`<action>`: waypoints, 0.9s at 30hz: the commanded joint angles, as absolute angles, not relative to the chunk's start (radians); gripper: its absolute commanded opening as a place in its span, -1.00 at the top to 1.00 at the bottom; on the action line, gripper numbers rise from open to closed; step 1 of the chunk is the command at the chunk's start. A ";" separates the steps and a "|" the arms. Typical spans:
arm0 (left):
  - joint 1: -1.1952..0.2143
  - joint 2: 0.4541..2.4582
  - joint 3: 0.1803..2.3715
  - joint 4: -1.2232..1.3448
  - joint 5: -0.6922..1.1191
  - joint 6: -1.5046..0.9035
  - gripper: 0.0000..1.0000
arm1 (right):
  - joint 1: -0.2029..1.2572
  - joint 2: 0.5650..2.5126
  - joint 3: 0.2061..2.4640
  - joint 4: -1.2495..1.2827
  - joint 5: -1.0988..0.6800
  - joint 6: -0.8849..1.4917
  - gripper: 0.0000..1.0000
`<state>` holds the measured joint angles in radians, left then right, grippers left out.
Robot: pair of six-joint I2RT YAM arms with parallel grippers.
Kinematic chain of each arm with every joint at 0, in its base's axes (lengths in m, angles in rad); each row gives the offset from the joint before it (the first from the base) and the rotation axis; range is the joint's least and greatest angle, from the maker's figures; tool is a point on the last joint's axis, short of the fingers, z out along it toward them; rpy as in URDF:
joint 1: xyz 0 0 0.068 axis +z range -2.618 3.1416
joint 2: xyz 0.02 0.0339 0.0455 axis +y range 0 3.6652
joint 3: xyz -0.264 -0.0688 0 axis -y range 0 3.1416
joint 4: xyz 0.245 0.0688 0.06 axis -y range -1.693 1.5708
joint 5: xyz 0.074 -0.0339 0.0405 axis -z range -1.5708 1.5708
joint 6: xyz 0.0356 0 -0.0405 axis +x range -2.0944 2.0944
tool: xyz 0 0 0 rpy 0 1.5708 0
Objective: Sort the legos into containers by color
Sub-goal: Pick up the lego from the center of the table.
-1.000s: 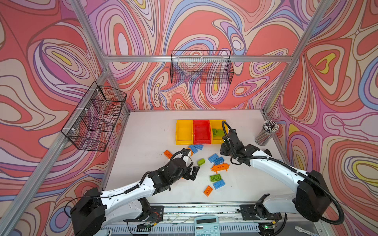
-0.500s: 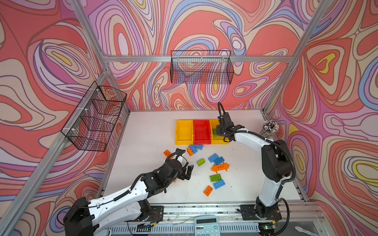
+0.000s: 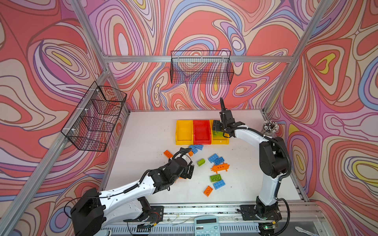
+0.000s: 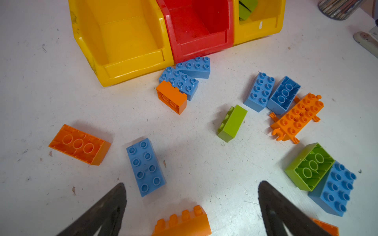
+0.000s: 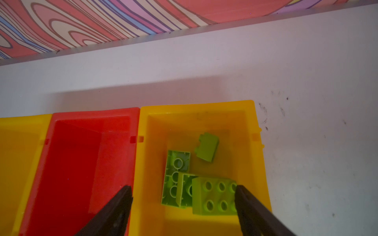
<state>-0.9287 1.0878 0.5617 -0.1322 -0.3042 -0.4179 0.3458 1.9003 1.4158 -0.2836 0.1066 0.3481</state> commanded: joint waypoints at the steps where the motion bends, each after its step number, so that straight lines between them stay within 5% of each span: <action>1: -0.928 1.143 0.610 -0.099 -0.300 -0.361 -0.99 | 0.347 1.769 1.340 -0.278 0.047 0.342 -0.78; 19: -0.927 1.535 0.808 -0.040 -0.186 -0.185 -1.00 | 0.347 1.099 0.791 -0.407 -0.042 0.426 -0.97; 27: -0.907 1.658 0.870 -0.013 -0.122 -0.176 -0.97 | 0.347 0.990 0.727 -0.446 -0.048 0.446 -0.96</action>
<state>-0.9241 1.6272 0.8448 -0.0307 -0.1532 -0.1940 0.3462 1.0119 0.7471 -0.4175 -0.0391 0.4294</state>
